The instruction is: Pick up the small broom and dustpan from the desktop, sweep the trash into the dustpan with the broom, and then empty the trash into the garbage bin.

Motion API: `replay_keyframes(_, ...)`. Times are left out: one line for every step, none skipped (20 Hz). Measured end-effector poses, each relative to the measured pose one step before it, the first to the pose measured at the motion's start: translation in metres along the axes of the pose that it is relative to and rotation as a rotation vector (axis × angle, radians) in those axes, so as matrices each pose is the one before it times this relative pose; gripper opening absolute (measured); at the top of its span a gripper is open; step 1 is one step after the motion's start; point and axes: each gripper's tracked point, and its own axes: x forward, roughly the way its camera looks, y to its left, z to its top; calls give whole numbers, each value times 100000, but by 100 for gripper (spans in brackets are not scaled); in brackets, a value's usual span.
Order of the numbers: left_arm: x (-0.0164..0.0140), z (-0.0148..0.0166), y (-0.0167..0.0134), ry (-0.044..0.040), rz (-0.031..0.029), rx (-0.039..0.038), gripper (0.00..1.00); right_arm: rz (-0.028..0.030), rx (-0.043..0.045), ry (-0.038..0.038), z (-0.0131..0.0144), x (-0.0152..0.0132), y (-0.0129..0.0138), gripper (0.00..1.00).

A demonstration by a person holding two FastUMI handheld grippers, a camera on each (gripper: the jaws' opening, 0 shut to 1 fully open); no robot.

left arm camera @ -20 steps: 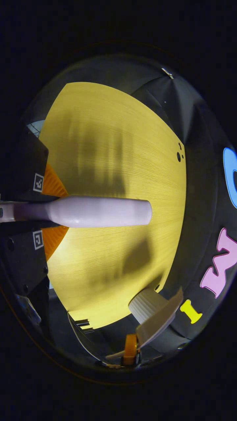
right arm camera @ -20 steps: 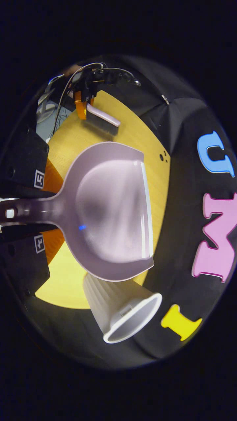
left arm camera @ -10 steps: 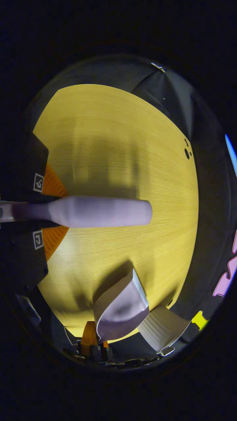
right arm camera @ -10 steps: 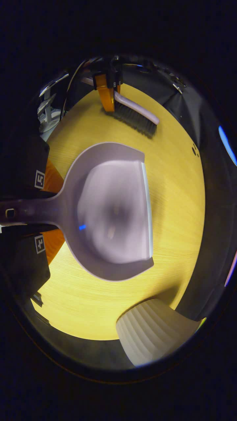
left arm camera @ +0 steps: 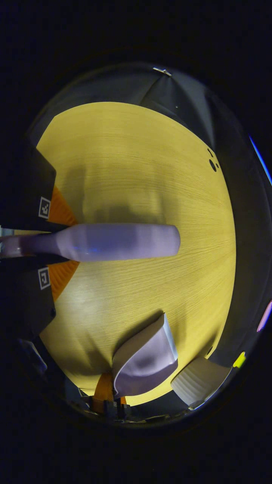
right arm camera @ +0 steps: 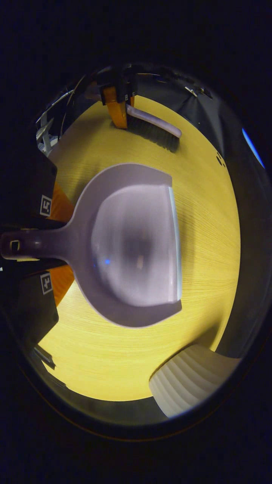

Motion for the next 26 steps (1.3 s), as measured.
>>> replay_keyframes(-9, 85, 22, -734, -551, -508, 34, 12, 82, -225, 149, 95, 86, 41)
replay_keyframes(-70, 151, -99, -644, -543, -704, 38, 1219, 647, -406, 106, 53, 336, 39)
replay_keyframes(-217, -18, 81, -953, -205, -444, 53, 749, 686, -723, 232, -209, 238, 59)
replay_keyframes(-296, 125, 61, -1018, 370, -154, 69, 228, 688, -1476, 453, -421, 11, 80)
replay_keyframes(-326, 84, -1, -1474, 195, -348, 84, 397, 954, -1682, 283, 400, 105, 100)
replay_keyframes(-415, 317, -66, -2066, 114, -257, 100, -335, 742, -1802, 196, -931, 121, 100)
replay_keyframes(-797, 223, -17, -2688, -109, -408, 95, -620, 641, -2381, 428, -565, -48, 100)
replay_keyframes(-873, 394, -3, -3278, 308, -735, 96, -939, 608, -2584, 508, -842, -147, 100)
replay_keyframes(-1089, 576, 157, -4521, 583, -822, 95, -462, 213, -2619, 354, -940, -97, 100)
replay_keyframes(-1168, 733, -33, -5156, -128, -1065, 95, -816, -13, -3601, 237, -1115, -1, 100)
replay_keyframes(-1547, 866, -200, -5648, -846, -890, 95, -1029, 223, -4211, 706, -1141, -113, 100)
replay_keyframes(-1332, 981, -195, -6012, -720, -561, 95, -726, 686, -4544, 980, -1331, -222, 99)
replay_keyframes(-1695, 1385, -60, -7106, -209, 11, 95, -588, 917, -5080, 1193, -1297, -191, 100)
replay_keyframes(-1382, 1224, -57, -6049, 205, 541, 95, -474, 1001, -5464, 1364, -1346, -109, 100)
replay_keyframes(-1713, 1508, 27, -7384, 587, 1092, 95, -414, 886, -5616, 1307, -1397, -56, 100)
replay_keyframes(-1539, 1455, 18, -6487, 666, 1316, 95, -455, 713, -5752, 1473, -1483, -38, 100)
replay_keyframes(-1600, 1443, -95, -6286, 769, 1325, 95, -232, 341, -5497, 1546, -1417, 6, 100)
replay_keyframes(-1546, 1472, -22, -5925, 938, 1036, 95, -217, 189, -5346, 1387, -1226, 136, 100)
replay_keyframes(-1338, 1353, 46, -5564, 1053, 502, 95, -14, 28, -5014, 1313, -1318, 112, 99)
replay_keyframes(-1431, 1331, 167, -5345, 2054, 403, 95, -74, -193, -4995, 1552, -1474, 199, 99)
replay_keyframes(-1427, 1078, 405, -5300, 2374, 575, 95, -465, -6, -5071, 1383, -1488, 12, 99)
replay_keyframes(-1187, 1237, 158, -4869, 965, -107, 95, -380, 55, -5144, 1366, -1299, 210, 99)
replay_keyframes(-1457, 1054, -274, -4706, -441, -813, 96, -120, -276, -4823, 1344, -1569, 213, 100)
replay_keyframes(-1338, 1105, -433, -4060, -1300, -1334, 96, -495, -636, -4166, 921, -1086, 67, 99)
replay_keyframes(-1021, 781, -543, -2666, -1095, -1240, 96, -415, -1093, -3518, 962, -1140, -163, 99)
replay_keyframes(-886, 573, -170, -929, -807, -933, 96, -121, -1116, -3025, 819, -1497, -66, 99)
